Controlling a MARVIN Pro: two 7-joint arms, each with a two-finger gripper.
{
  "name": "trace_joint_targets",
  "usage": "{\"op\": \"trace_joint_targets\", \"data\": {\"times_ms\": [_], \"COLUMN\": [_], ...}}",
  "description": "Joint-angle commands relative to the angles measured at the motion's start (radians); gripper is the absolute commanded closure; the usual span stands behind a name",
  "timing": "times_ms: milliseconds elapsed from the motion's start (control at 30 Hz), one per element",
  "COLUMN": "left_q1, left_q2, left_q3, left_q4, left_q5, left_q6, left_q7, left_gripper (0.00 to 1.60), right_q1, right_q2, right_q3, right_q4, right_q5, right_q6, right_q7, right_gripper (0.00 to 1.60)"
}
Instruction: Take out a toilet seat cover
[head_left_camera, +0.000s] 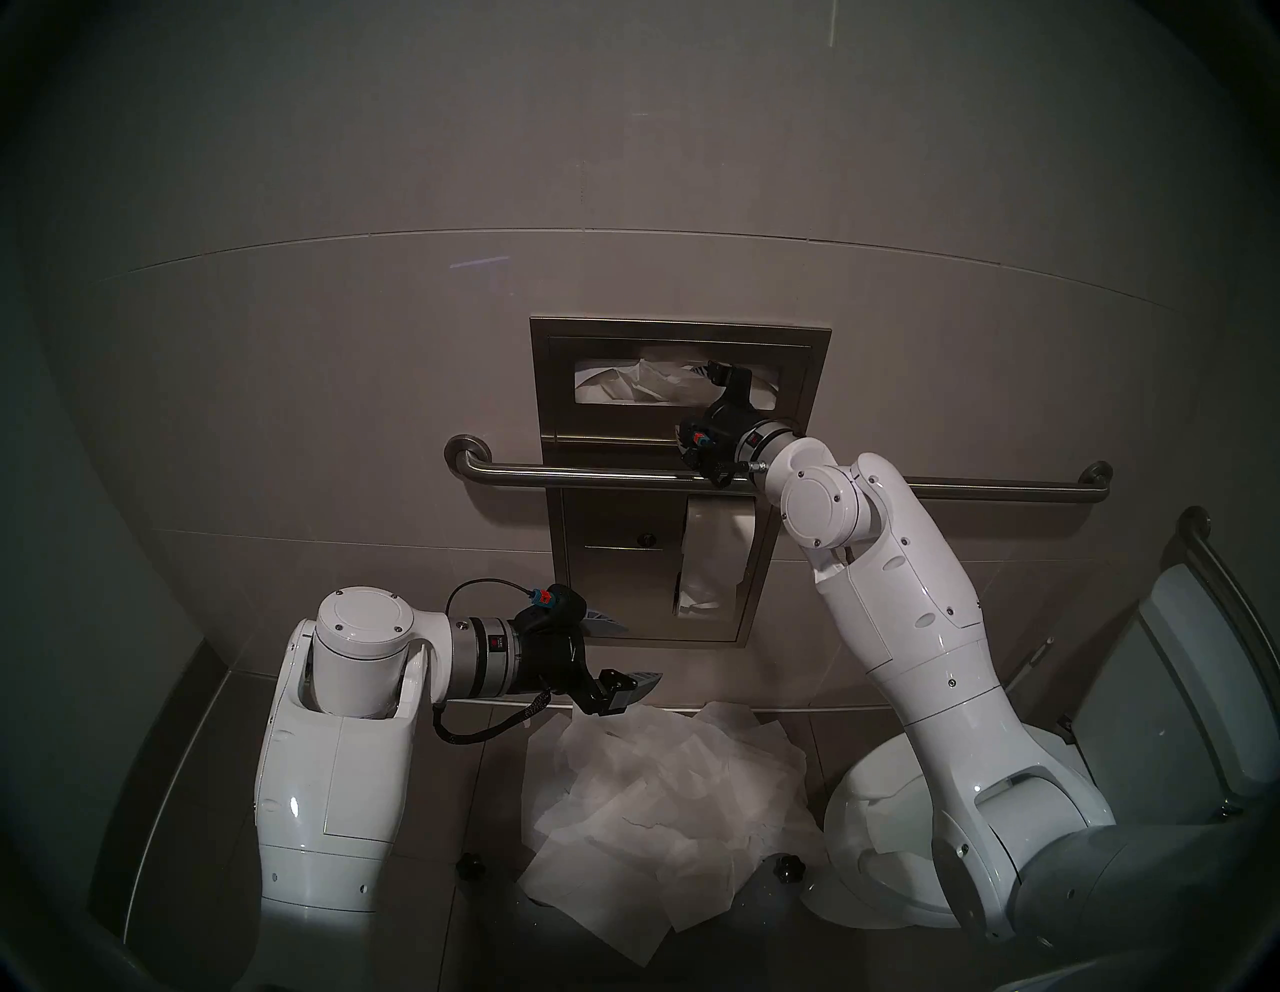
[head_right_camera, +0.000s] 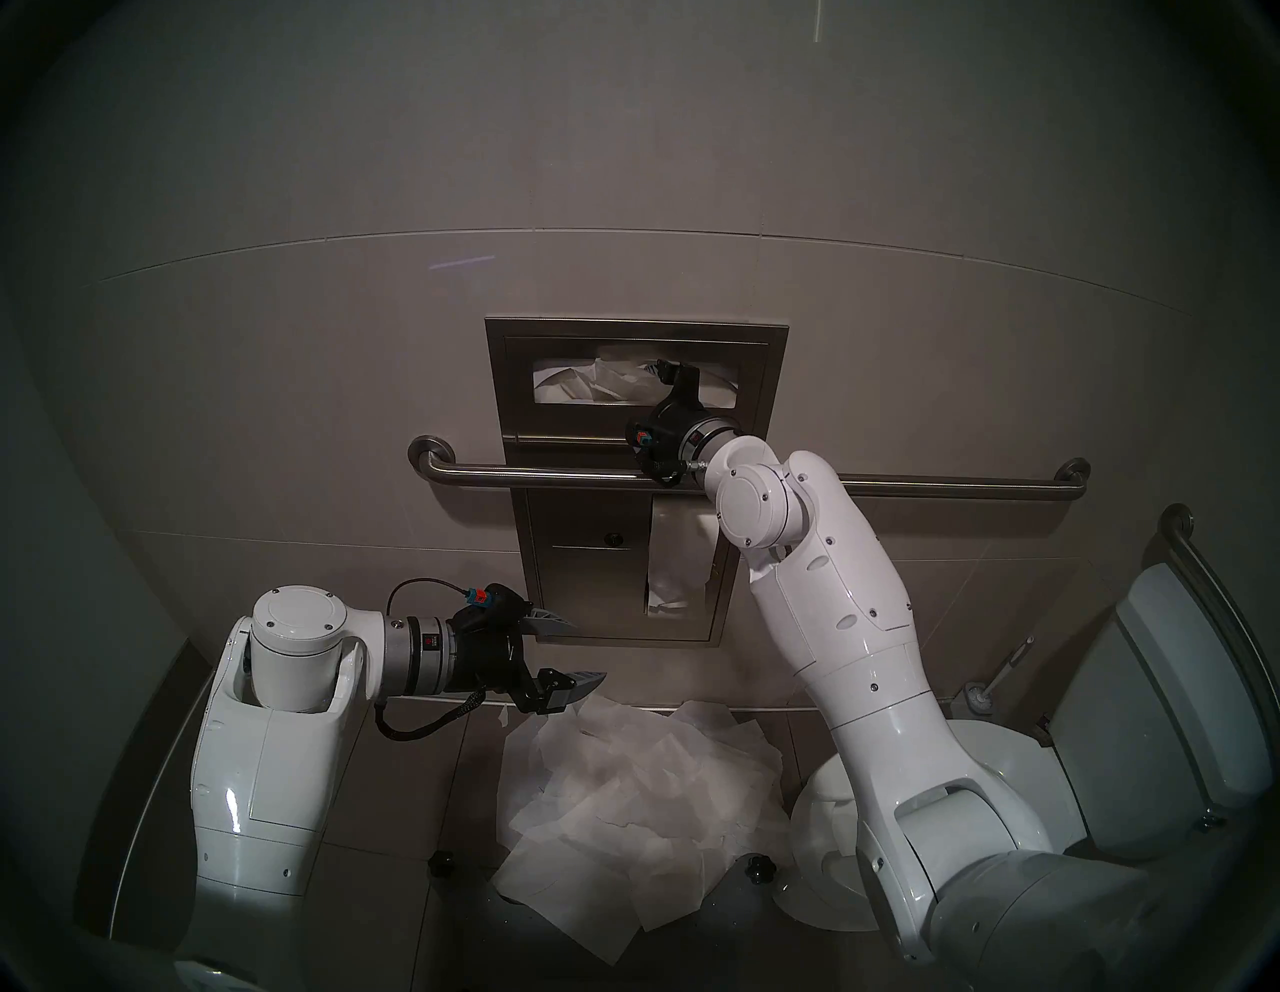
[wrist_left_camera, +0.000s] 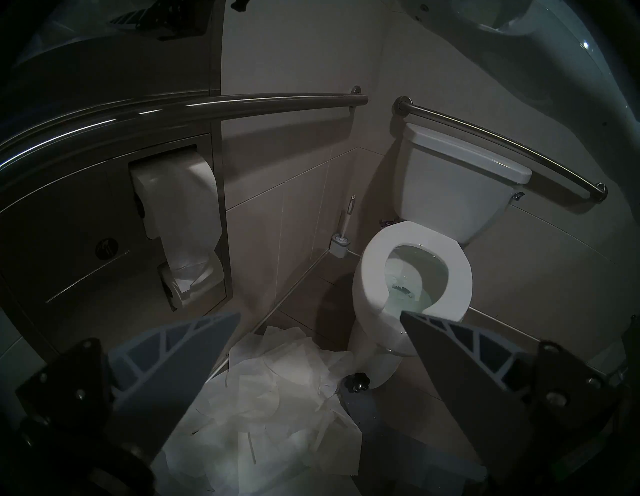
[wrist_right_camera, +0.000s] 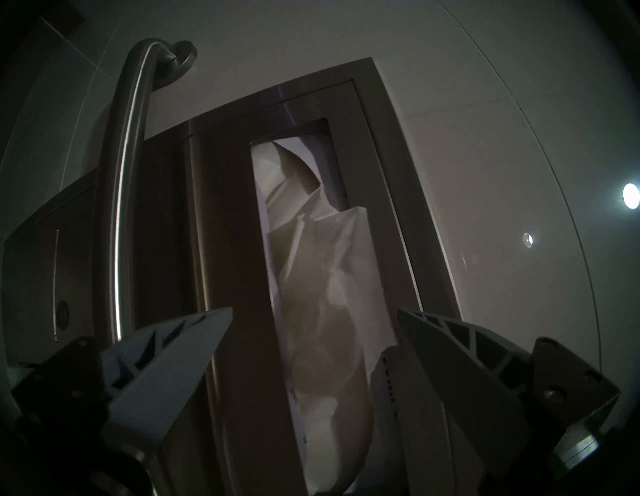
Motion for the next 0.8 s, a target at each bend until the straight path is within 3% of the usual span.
{"op": "trace_joint_targets", "data": {"times_ms": [0,500,633,667,733,767], "left_q1": [-0.018,-0.018,-0.018,-0.018,-0.018,-0.018], "left_q2": [-0.006,-0.009,-0.01,-0.01,-0.01,-0.01], "left_q3": [0.001,-0.001,-0.001,-0.001,-0.001,-0.001], "left_q4": [-0.022,-0.024,-0.025,-0.025,-0.025,-0.025], "left_q5": [-0.008,-0.007,-0.006,-0.006,-0.006,-0.006], "left_q6": [0.001,0.002,0.002,0.002,0.002,0.002], "left_q7": [-0.004,-0.006,-0.006,-0.006,-0.006,-0.006], "left_gripper": [0.0,0.0,0.0,0.0,0.0,0.0], "right_q1": [0.113,0.219,0.235,0.24,0.256,0.262], "right_q2": [-0.024,-0.065,-0.071,-0.071,-0.071,-0.07], "right_q3": [0.026,0.046,0.057,0.056,0.057,0.056], "right_q4": [0.011,0.171,0.201,0.208,0.227,0.234], "right_q5": [-0.029,-0.062,-0.066,-0.067,-0.068,-0.069], "right_q6": [-0.055,-0.171,-0.198,-0.203,-0.216,-0.221], "right_q7": [-0.005,-0.014,-0.021,-0.022,-0.024,-0.025], "right_gripper": [0.0,0.0,0.21,0.36,0.53,0.77]}}
